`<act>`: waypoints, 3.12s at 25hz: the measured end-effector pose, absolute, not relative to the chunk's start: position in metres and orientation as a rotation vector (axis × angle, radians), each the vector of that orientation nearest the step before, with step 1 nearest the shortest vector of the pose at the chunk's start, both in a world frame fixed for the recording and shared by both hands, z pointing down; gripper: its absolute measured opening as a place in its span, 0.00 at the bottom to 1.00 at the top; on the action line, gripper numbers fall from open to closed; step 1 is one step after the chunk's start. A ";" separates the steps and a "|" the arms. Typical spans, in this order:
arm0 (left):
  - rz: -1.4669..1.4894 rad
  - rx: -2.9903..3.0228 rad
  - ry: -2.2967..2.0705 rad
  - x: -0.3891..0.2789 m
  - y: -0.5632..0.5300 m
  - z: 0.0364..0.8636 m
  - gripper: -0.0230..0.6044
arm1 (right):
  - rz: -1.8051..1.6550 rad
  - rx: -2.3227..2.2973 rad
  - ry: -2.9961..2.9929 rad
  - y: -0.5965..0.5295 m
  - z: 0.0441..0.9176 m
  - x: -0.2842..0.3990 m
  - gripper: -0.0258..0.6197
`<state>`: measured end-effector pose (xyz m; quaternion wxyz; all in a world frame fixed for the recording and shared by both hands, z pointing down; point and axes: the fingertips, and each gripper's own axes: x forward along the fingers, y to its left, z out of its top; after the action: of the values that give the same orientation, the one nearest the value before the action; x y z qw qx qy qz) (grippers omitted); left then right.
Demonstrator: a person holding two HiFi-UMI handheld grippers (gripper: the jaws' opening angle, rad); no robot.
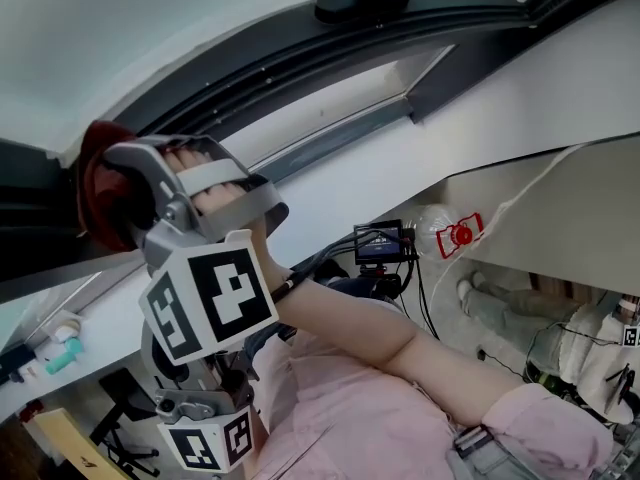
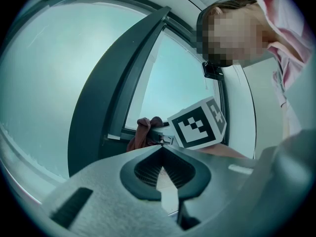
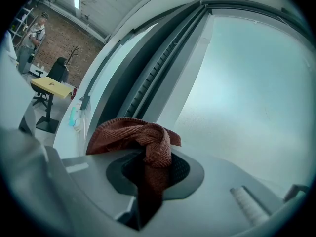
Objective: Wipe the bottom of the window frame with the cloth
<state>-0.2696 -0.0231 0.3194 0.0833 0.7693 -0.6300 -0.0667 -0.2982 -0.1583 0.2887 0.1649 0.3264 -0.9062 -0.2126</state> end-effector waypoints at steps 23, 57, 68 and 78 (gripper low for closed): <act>-0.291 2.309 -1.937 -0.241 -0.039 0.291 0.04 | -0.633 0.793 -2.524 -0.163 0.289 -0.265 0.13; -0.362 2.462 -1.833 -0.177 -0.048 0.264 0.03 | -0.490 0.799 -2.669 -0.170 0.292 -0.221 0.13; -0.332 2.526 -1.799 -0.162 -0.054 0.262 0.03 | -0.455 0.823 -2.671 -0.176 0.292 -0.205 0.13; -0.327 2.550 -1.769 -0.151 -0.057 0.262 0.03 | -0.437 0.860 -2.678 -0.180 0.292 -0.191 0.13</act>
<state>-0.1505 -0.0569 0.2621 0.0102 0.8171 -0.5668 -0.1046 -0.1910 -0.1802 0.2916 0.1472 0.2989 -0.9306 -0.1518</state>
